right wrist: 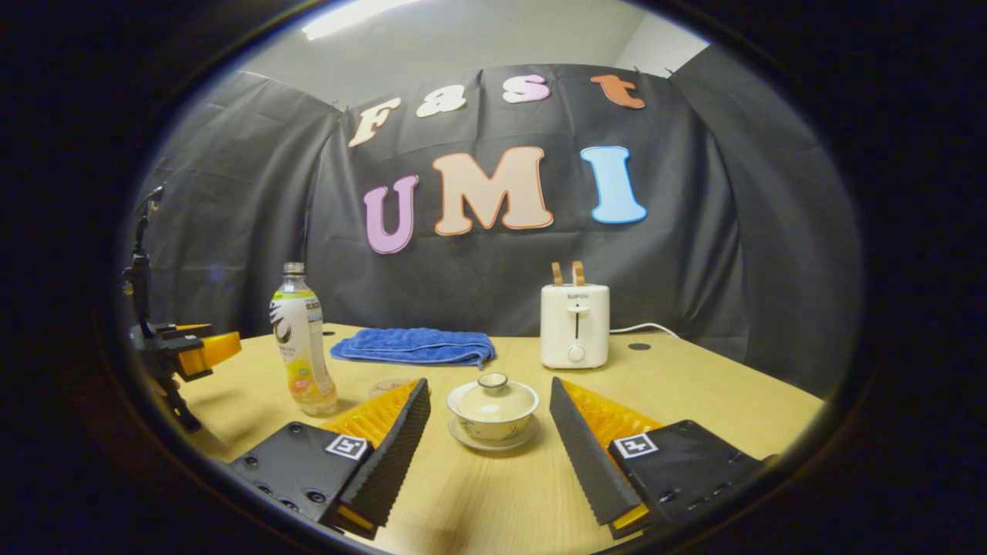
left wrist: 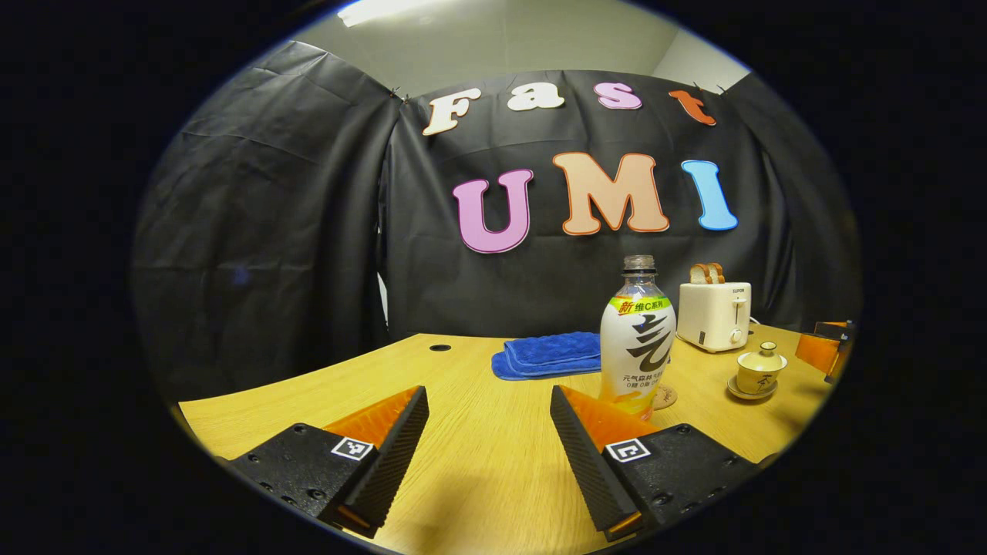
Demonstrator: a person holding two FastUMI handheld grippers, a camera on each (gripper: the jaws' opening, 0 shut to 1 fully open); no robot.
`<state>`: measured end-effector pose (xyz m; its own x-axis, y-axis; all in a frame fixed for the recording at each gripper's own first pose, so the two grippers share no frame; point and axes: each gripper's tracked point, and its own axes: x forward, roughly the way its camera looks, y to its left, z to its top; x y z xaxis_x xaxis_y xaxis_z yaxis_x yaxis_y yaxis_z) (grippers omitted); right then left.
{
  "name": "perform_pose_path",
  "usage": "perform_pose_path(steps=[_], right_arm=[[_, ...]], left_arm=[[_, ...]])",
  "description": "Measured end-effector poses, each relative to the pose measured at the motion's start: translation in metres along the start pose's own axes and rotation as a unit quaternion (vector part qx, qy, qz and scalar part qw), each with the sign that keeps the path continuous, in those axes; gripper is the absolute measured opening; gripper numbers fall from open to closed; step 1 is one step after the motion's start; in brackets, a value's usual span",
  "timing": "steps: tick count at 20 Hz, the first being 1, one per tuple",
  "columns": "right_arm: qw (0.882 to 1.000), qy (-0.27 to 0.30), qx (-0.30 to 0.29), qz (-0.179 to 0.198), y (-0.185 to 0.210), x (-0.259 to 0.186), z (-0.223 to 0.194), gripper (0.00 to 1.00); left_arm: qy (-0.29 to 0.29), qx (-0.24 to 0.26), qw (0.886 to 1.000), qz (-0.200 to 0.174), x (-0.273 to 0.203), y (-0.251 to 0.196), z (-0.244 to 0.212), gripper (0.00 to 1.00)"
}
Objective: Open the teacup lid with one hand, grasp the water bottle and pour water into the teacup with the other hand; after pouring, place the water bottle on the coaster and then close the teacup lid.
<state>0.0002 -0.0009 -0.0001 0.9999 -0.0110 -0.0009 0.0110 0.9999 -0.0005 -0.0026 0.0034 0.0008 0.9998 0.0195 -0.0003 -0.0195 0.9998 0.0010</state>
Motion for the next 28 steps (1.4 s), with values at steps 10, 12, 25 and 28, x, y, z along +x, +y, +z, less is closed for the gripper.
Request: perform_pose_path(steps=[10,12,25,28], right_arm=[[1.000,0.004,0.000,0.018,0.012,0.018,-0.001,1.00],[1.000,0.006,0.000,0.020,0.014,0.025,-0.002,1.00],[0.998,0.052,-0.002,0.018,0.012,0.083,-0.017,0.97],[0.998,0.069,-0.004,0.015,0.011,0.090,-0.022,0.92]], left_arm=[[0.000,0.000,1.000,-0.006,0.001,-0.003,-0.001,0.93],[-0.001,0.000,1.000,-0.006,0.001,-0.004,-0.001,0.93],[-0.001,0.000,1.000,-0.007,0.001,-0.004,-0.001,0.93],[-0.001,0.000,1.000,-0.008,0.001,-0.005,-0.001,0.93]])
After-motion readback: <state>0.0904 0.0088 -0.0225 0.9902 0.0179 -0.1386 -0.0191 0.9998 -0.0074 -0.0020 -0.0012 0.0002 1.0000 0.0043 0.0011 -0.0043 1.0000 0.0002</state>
